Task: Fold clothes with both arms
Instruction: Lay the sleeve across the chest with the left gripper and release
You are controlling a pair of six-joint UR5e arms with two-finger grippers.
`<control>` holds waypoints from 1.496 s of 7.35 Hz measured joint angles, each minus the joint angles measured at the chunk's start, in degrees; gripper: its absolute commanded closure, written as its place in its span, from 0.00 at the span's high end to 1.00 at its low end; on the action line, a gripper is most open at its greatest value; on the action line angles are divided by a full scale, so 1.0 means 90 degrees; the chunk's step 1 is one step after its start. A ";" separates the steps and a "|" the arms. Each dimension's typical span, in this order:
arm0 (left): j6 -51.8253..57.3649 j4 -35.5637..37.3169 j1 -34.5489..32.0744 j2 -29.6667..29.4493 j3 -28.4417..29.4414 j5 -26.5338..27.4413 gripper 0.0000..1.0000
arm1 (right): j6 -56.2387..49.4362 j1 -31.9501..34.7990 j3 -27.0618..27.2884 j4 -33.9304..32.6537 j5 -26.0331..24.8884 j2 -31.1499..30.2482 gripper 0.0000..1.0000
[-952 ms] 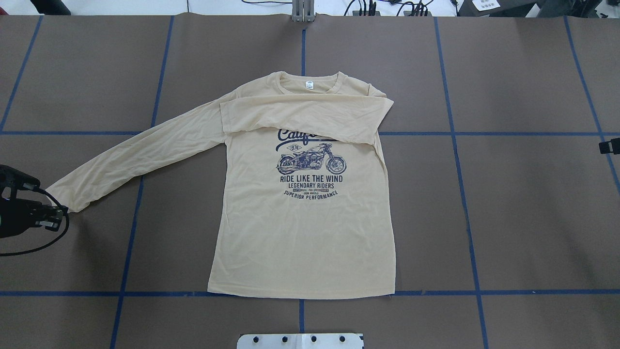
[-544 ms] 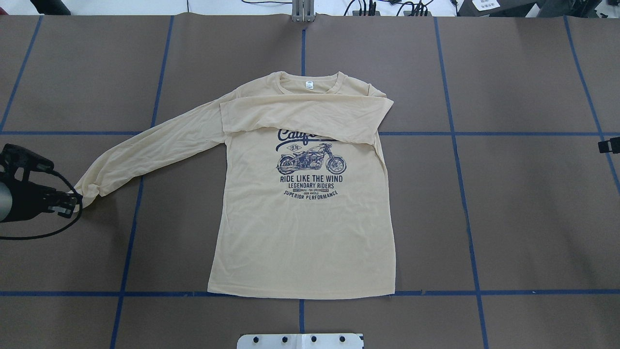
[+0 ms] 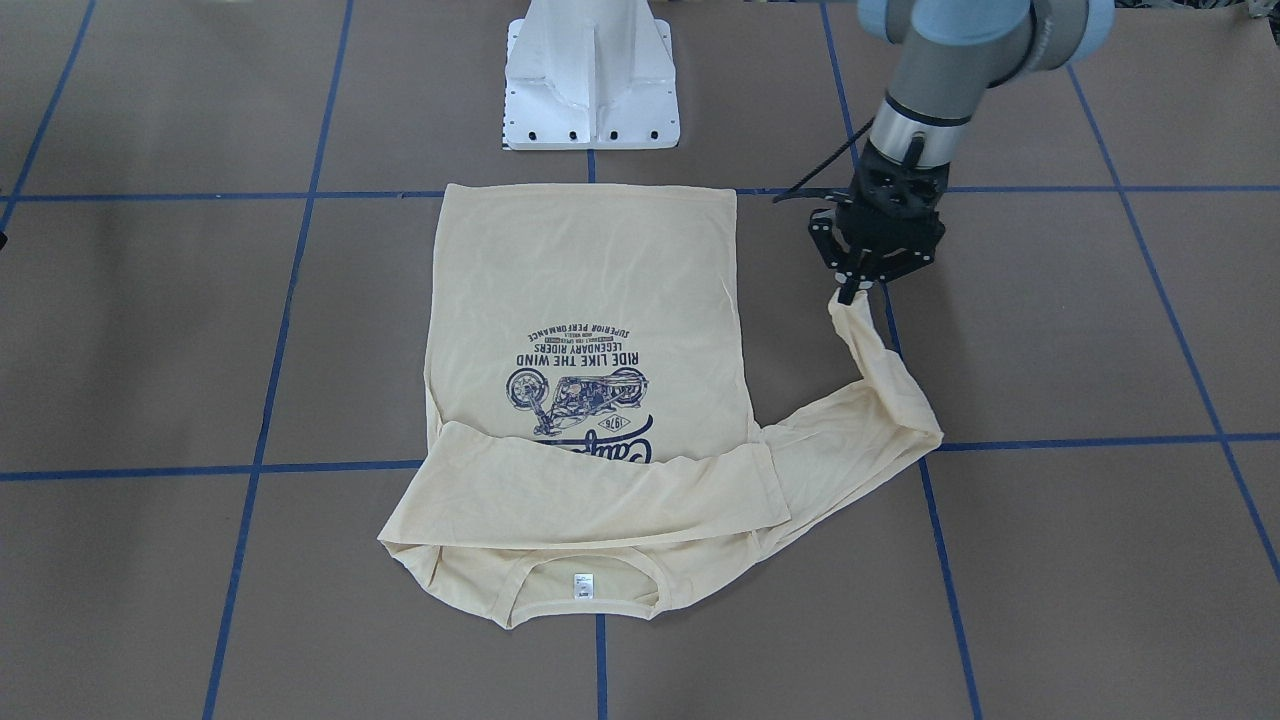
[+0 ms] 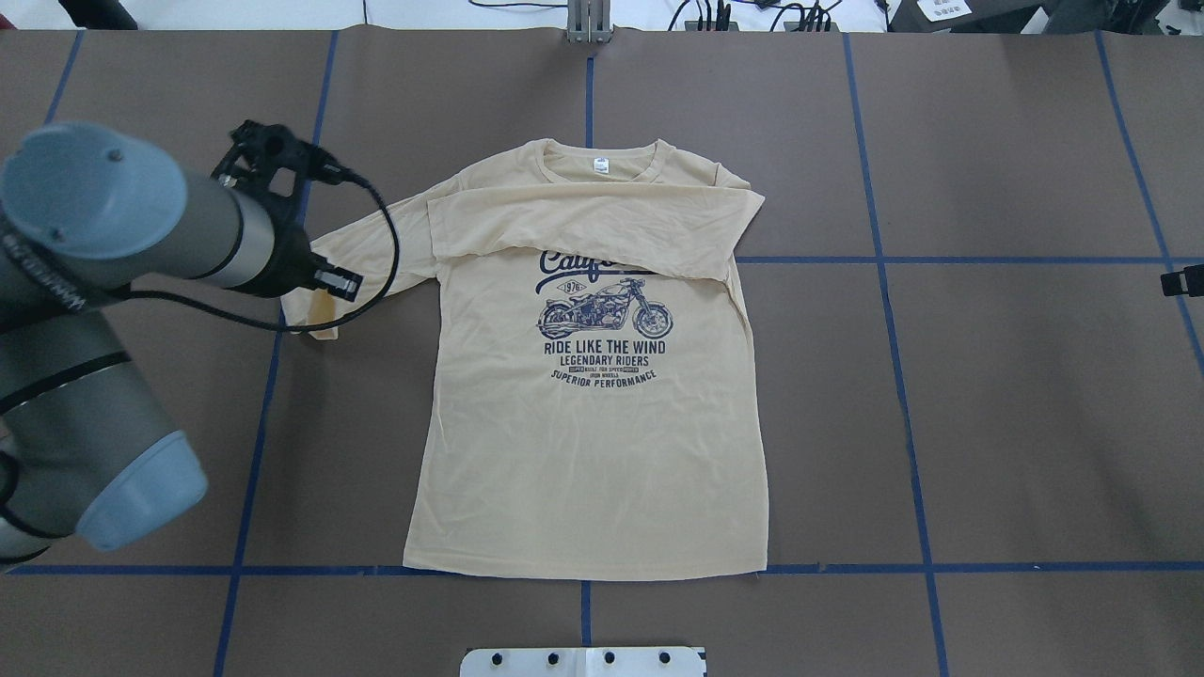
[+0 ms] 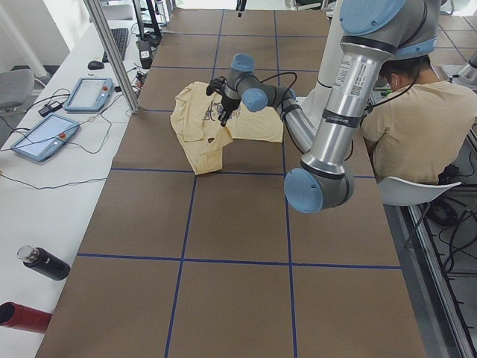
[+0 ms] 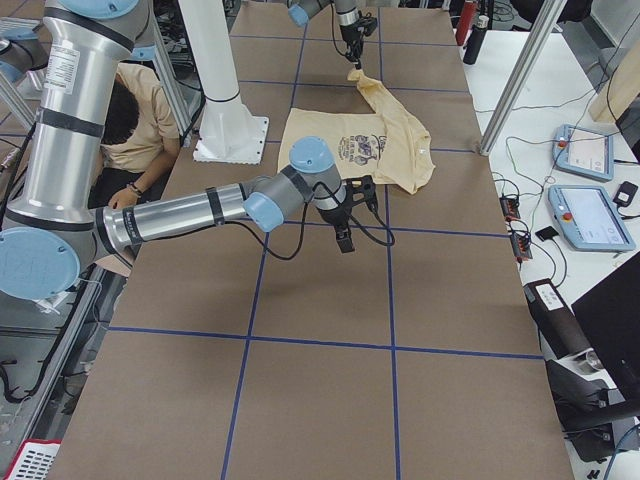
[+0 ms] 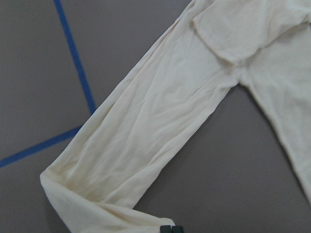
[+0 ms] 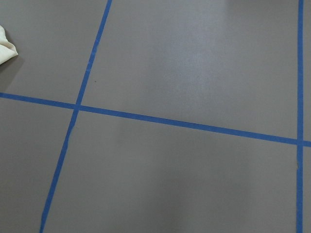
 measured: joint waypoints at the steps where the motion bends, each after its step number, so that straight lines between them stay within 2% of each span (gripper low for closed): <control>1: -0.0039 0.0717 -0.0016 -0.0922 0.0242 -0.0051 0.00 | 0.0011 0.0002 -0.0001 0.0000 0.0000 0.0003 1.00; 2: -0.0116 0.1054 -0.0024 -0.1794 0.0768 -0.0101 0.00 | 0.0016 0.0002 -0.0004 0.0000 0.0000 0.0007 1.00; 3: -0.0246 0.1205 -0.0044 -0.2703 0.1574 -0.0139 0.00 | 0.0020 0.0001 -0.0007 0.0000 0.0000 0.0006 1.00; 6: -0.1162 0.1034 -0.0047 -0.5360 0.4945 -0.0219 0.00 | 0.0028 0.0000 -0.0015 0.0006 0.0000 0.0009 1.00; 7: -0.1687 0.0594 0.0056 -0.5843 0.5889 -0.0215 0.00 | 0.0028 0.0000 -0.0016 0.0006 0.0000 0.0010 1.00; 8: -0.2240 0.0057 0.0191 -0.6046 0.6476 -0.0202 0.99 | 0.0028 -0.0001 -0.0017 0.0005 0.0000 0.0010 1.00; 9: -0.2710 -0.0424 0.0317 -0.6134 0.6811 -0.0196 1.00 | 0.0028 -0.0001 -0.0018 0.0007 0.0000 0.0010 1.00; 11: -0.3413 -0.1273 0.0534 -0.6181 0.7058 -0.0175 1.00 | 0.0028 -0.0004 -0.0025 0.0009 0.0000 0.0013 1.00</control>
